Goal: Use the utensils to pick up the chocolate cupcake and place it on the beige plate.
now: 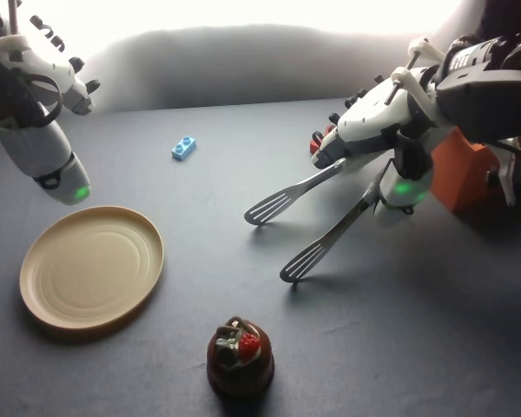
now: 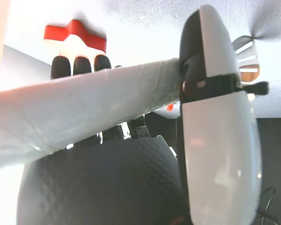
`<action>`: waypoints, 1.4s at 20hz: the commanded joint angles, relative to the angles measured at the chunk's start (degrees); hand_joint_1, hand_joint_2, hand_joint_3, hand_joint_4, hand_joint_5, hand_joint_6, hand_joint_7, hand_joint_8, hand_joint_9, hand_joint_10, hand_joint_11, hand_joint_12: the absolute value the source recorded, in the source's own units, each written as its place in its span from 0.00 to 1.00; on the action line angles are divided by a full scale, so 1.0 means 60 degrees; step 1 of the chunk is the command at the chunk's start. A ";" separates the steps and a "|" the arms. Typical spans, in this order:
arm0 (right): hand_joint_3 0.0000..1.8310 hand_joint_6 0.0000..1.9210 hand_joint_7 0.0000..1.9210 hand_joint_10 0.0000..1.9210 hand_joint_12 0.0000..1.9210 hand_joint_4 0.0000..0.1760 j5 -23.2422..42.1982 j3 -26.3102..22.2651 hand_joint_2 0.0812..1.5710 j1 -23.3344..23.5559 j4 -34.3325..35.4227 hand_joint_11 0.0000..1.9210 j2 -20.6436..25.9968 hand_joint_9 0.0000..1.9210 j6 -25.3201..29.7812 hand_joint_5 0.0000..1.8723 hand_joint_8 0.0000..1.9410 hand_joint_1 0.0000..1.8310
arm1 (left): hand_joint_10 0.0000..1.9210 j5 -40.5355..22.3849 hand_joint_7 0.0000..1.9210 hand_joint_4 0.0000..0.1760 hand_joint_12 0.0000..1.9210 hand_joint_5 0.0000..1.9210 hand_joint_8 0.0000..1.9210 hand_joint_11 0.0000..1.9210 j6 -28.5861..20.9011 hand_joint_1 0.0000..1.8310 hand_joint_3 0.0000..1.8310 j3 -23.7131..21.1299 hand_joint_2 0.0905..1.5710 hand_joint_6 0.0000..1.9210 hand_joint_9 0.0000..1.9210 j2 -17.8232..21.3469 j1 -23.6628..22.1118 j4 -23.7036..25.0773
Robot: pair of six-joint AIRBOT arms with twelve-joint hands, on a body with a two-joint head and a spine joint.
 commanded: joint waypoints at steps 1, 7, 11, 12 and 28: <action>0.01 0.01 0.20 0.02 0.51 0.00 0.0473 0.0026 0.73 0.0086 -0.0161 0.00 0.0073 0.21 -0.0112 0.18 0.00 0.56 | 0.01 -0.0345 0.05 0.00 0.01 0.05 0.01 0.01 0.0069 0.12 0.00 0.0052 0.64 0.00 0.05 0.0062 -0.0020 0.0515; 0.01 0.01 0.27 0.03 0.62 0.00 0.0485 0.0025 0.73 0.0187 -0.0159 0.00 0.0087 0.26 -0.0112 0.24 0.02 0.55 | 0.00 -0.0348 0.03 0.00 0.01 0.04 0.00 0.00 0.0069 0.10 0.00 0.0054 0.65 0.00 0.03 0.0064 -0.0020 0.0515; 0.00 0.02 0.30 0.05 0.69 0.00 0.0507 0.0022 0.70 0.0210 -0.0158 0.01 0.0090 0.29 -0.0112 0.27 0.02 0.56 | 0.00 -0.0350 0.03 0.00 0.01 0.04 0.00 0.00 0.0069 0.10 0.00 0.0056 0.65 0.00 0.03 0.0062 -0.0019 0.0516; 0.00 0.02 0.30 0.06 0.71 0.00 0.0514 0.0022 0.69 0.0217 -0.0158 0.00 0.0091 0.28 -0.0111 0.27 0.02 0.56 | 0.00 -0.0350 0.03 0.00 0.00 0.03 0.00 0.00 0.0069 0.10 0.00 0.0055 0.65 0.00 0.02 0.0062 -0.0019 0.0516; 0.00 0.02 0.31 0.53 0.79 0.00 0.0532 -0.0107 0.65 0.0312 -0.0155 0.10 0.0151 0.15 -0.0081 0.31 0.11 0.55 | 0.00 -0.0365 0.04 0.00 0.01 0.04 0.00 0.01 0.0070 0.11 0.00 0.0101 0.65 0.00 0.03 0.0045 -0.0008 0.0522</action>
